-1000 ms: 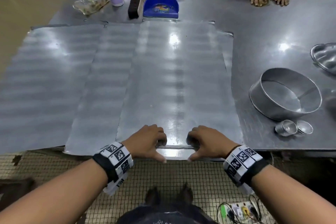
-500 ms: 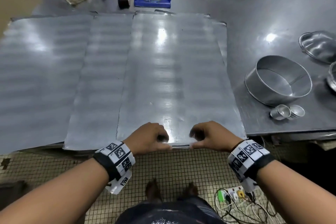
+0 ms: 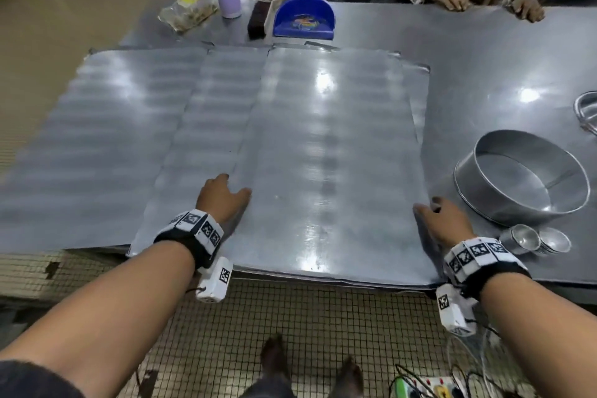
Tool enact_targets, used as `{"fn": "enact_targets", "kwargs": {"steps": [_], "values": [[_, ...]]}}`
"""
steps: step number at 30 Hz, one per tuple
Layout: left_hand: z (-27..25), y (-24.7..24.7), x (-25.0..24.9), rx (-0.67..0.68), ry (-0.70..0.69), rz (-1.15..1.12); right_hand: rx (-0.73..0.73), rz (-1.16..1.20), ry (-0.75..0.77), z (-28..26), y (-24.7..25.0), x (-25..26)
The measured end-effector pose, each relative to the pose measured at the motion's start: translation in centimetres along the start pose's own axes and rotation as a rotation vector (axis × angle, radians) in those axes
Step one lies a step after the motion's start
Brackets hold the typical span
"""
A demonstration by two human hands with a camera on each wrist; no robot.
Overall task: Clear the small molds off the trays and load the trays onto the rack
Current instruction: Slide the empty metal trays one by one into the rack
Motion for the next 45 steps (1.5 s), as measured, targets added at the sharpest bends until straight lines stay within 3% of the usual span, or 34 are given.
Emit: {"fn": "enact_targets", "kwargs": {"steps": [5, 8, 16, 23, 28, 34, 40, 45], "values": [[0.3, 0.1, -0.5, 0.015, 0.045, -0.109, 0.014, 0.133, 0.061, 1.4, -0.5, 0.0], [0.4, 0.9, -1.0, 0.082, 0.027, -0.212, 0.024, 0.15, 0.07, 1.7, 0.3, -0.1], [2.5, 0.6, 0.9, 0.274, -0.027, -0.232, 0.078, 0.071, 0.073, 0.9, 2.4, -0.8], [0.4, 2.6, -0.6, 0.248, -0.018, -0.235, 0.22, 0.117, 0.115, -1.3, 5.4, -0.1], [-0.7, 4.1, -0.3, 0.29, -0.013, -0.288, 0.205, 0.17, 0.161, -2.7, 7.0, 0.2], [-3.1, 5.1, 0.0, 0.379, -0.039, -0.437, 0.074, 0.204, 0.163, -4.5, 8.6, -0.1], [-5.2, 3.5, -1.0, 0.146, -0.063, -0.519, -0.001, 0.223, 0.088, -4.9, 9.0, 0.1], [-5.9, 2.7, -0.6, 0.018, -0.089, -0.366, 0.028, 0.067, 0.097, -5.1, 8.7, -0.3]]}}
Point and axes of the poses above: each hand's wrist, its own z-axis towards the middle knuckle, its own y-axis out of the back of the hand, x = y × z, the point moved 2 cm from there along z, towards the middle knuckle, and after that the axes turned 8 degrees about x, right-handed, at the moved point
